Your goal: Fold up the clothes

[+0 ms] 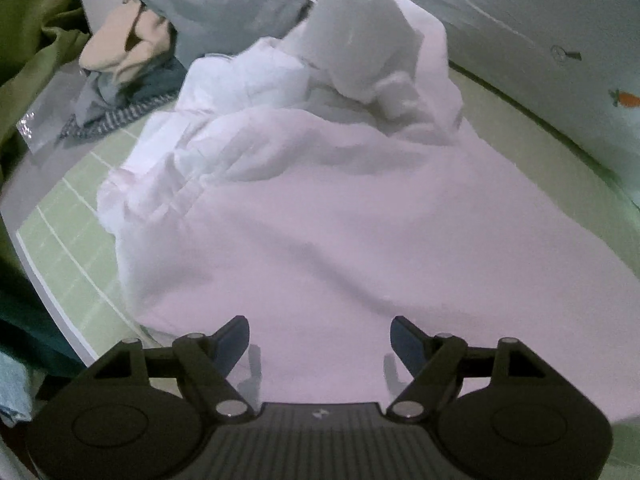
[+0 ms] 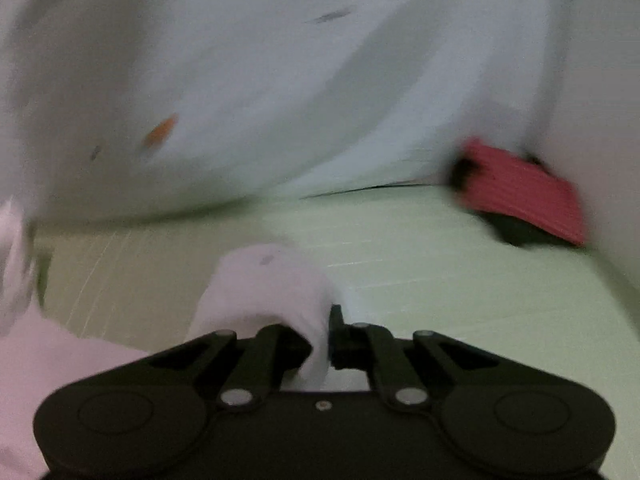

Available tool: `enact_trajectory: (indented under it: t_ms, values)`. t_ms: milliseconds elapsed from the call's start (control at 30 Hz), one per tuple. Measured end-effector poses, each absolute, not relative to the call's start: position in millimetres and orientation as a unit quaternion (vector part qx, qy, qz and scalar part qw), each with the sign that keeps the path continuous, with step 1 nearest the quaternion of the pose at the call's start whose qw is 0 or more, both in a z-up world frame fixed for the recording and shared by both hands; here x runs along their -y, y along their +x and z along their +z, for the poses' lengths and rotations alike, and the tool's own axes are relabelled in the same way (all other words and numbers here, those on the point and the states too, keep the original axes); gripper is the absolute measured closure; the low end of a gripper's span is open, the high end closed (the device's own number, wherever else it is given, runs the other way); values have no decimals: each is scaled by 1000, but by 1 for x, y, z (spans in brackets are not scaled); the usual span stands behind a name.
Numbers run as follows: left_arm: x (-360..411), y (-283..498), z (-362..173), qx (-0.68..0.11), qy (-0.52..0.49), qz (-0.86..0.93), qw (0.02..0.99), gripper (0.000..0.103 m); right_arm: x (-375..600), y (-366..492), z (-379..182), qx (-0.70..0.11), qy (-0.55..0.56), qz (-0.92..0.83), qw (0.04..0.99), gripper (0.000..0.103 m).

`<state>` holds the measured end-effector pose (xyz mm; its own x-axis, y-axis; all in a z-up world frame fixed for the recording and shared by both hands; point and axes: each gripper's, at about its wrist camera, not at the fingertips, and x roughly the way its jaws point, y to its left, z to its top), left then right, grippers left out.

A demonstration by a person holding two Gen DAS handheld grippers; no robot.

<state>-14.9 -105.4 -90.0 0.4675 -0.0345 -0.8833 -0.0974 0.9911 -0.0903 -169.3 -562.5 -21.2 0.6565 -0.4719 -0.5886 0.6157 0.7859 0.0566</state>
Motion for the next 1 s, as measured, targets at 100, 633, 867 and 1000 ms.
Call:
enact_trajectory:
  t_ms: [100, 633, 867, 1000]
  values:
    - [120, -21, -97, -523, -66, 17, 850, 25, 595, -217, -48, -332, 156, -338, 867, 68]
    - [181, -49, -94, -518, -30, -1, 855, 23, 672, -286, -86, -338, 223, -416, 814, 18]
    - [189, -36, -98, -531, -29, 21, 847, 13, 702, -262, -65, -294, 156, -423, 843, 14]
    - [196, -21, -104, -541, -26, 28, 840, 13, 729, -229, -62, -308, 146, -361, 868, 6]
